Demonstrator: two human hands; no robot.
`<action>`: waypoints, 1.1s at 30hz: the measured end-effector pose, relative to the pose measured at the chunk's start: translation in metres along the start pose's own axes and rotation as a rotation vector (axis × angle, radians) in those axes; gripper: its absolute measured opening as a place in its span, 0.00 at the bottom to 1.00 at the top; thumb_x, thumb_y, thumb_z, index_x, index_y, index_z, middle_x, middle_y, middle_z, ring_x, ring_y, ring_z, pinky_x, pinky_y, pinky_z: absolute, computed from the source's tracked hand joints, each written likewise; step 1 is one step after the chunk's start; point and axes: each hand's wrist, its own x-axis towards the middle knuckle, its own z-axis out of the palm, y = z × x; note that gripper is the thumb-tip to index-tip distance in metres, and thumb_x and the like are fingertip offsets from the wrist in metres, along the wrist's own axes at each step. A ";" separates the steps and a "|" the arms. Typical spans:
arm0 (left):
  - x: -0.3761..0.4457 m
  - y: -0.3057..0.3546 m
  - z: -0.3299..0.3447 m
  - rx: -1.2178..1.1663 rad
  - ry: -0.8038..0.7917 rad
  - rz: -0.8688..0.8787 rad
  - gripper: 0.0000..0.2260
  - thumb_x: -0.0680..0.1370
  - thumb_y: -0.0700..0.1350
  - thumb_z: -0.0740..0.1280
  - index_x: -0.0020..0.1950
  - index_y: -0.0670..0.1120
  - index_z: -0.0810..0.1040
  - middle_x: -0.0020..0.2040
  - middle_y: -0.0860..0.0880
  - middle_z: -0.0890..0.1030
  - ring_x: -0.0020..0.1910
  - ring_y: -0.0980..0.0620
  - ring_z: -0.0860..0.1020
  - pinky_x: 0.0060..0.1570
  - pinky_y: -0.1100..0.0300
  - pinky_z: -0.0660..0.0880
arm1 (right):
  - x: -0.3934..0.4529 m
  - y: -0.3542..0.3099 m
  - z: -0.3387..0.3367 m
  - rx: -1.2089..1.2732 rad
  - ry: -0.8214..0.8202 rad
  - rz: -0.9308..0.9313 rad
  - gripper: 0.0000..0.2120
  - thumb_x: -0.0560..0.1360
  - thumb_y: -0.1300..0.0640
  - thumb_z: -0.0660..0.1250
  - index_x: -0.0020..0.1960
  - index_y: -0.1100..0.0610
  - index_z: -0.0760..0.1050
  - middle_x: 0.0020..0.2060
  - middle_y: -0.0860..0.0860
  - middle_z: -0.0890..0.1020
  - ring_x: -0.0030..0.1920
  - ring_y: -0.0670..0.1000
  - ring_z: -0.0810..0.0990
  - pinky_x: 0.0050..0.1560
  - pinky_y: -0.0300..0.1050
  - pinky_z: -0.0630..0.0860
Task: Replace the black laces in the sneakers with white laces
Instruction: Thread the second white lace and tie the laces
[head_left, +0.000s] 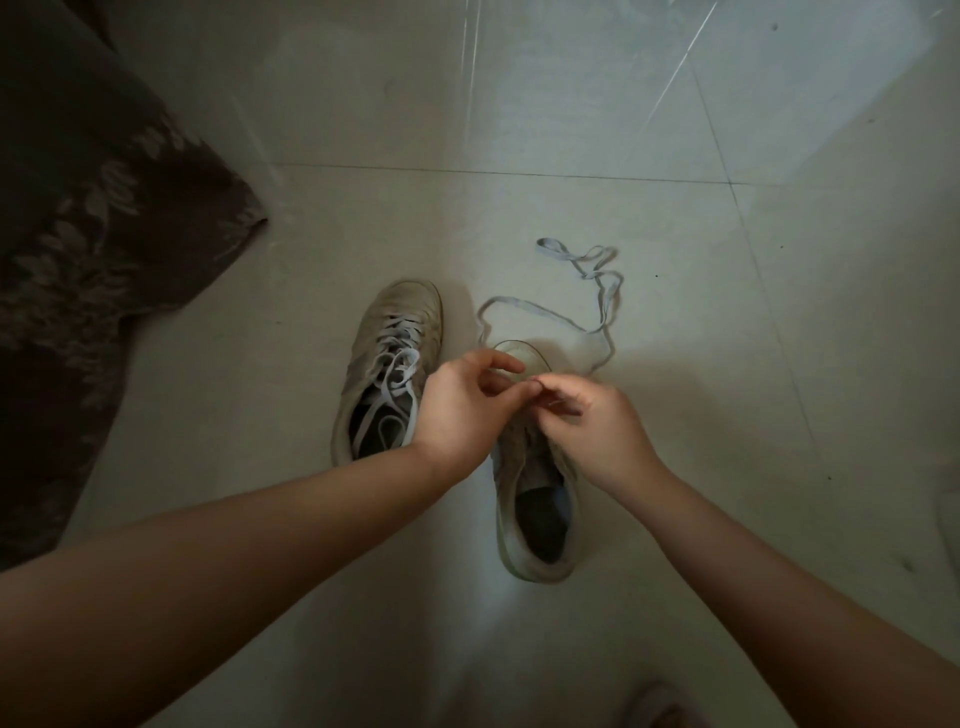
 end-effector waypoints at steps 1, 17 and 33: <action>-0.001 0.001 0.000 0.001 0.012 0.016 0.08 0.72 0.46 0.74 0.47 0.46 0.80 0.39 0.48 0.84 0.40 0.53 0.82 0.47 0.56 0.79 | 0.000 0.000 0.000 -0.040 0.030 -0.011 0.10 0.72 0.66 0.68 0.52 0.57 0.82 0.42 0.48 0.83 0.43 0.43 0.81 0.46 0.31 0.75; 0.012 -0.040 0.021 0.526 -0.081 0.011 0.27 0.72 0.50 0.70 0.70 0.54 0.67 0.69 0.46 0.62 0.68 0.44 0.64 0.64 0.52 0.68 | 0.006 -0.029 -0.003 1.142 0.016 0.712 0.09 0.80 0.63 0.56 0.45 0.59 0.73 0.27 0.49 0.75 0.34 0.45 0.80 0.48 0.43 0.79; 0.046 -0.012 -0.007 0.661 -0.227 0.512 0.42 0.63 0.42 0.78 0.74 0.48 0.62 0.74 0.39 0.55 0.76 0.41 0.49 0.73 0.48 0.56 | -0.003 -0.011 0.000 -0.004 -0.310 0.632 0.10 0.74 0.47 0.68 0.39 0.51 0.73 0.36 0.47 0.78 0.39 0.47 0.77 0.36 0.40 0.70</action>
